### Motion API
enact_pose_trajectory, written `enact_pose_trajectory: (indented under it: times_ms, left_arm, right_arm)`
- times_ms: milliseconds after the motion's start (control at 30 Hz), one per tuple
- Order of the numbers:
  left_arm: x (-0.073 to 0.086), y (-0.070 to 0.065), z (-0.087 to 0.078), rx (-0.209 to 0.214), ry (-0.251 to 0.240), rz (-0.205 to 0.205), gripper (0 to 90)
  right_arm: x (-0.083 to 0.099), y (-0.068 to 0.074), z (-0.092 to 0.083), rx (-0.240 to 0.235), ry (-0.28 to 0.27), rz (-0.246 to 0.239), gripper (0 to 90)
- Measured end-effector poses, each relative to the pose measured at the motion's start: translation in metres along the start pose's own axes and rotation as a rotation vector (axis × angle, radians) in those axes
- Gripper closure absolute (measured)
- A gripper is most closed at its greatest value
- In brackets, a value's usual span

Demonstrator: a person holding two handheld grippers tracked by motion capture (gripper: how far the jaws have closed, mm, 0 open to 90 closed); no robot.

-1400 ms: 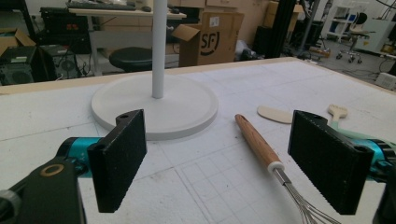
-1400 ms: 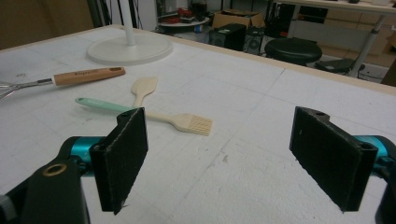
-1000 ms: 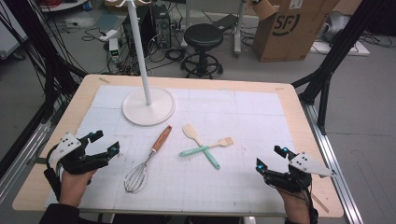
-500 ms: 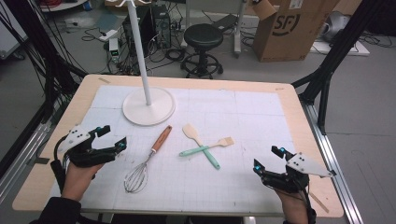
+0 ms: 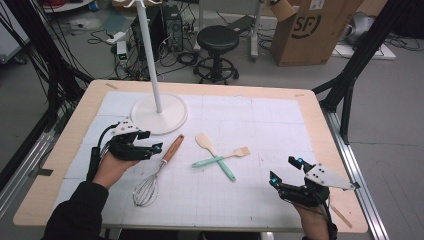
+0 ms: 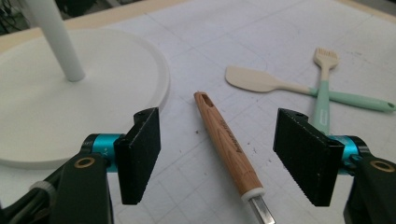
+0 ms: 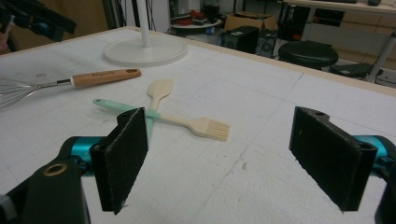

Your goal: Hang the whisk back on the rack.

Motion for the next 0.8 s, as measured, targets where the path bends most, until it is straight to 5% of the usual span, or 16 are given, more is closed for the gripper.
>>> enact_pose_trajectory:
  times_ms: [133, 500, 800]
  left_arm:
    - [-0.007, -0.004, 0.013, 0.021, 0.013, 0.001, 35.3]
    - [0.008, -0.004, 0.045, 0.03, 0.214, -0.001, 39.0]
    - [0.018, -0.006, 0.058, 0.018, 0.308, -0.029, 43.5]
  right_arm:
    - [0.001, 0.0, 0.001, -0.006, 0.006, 0.001, 18.5]
    - [0.001, 0.001, 0.002, -0.015, 0.005, -0.004, 18.6]
    - [0.001, 0.003, 0.003, -0.019, 0.007, -0.007, 18.7]
Point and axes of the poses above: each handheld gripper's, and its own axes: z roughly forward along the jaws, x roughly out of its underside, y roughly to its left, the point moved 4 cm from there along z, roughly forward along the jaws, and after that the axes turned 5 degrees about y, right-handed, at the moved point
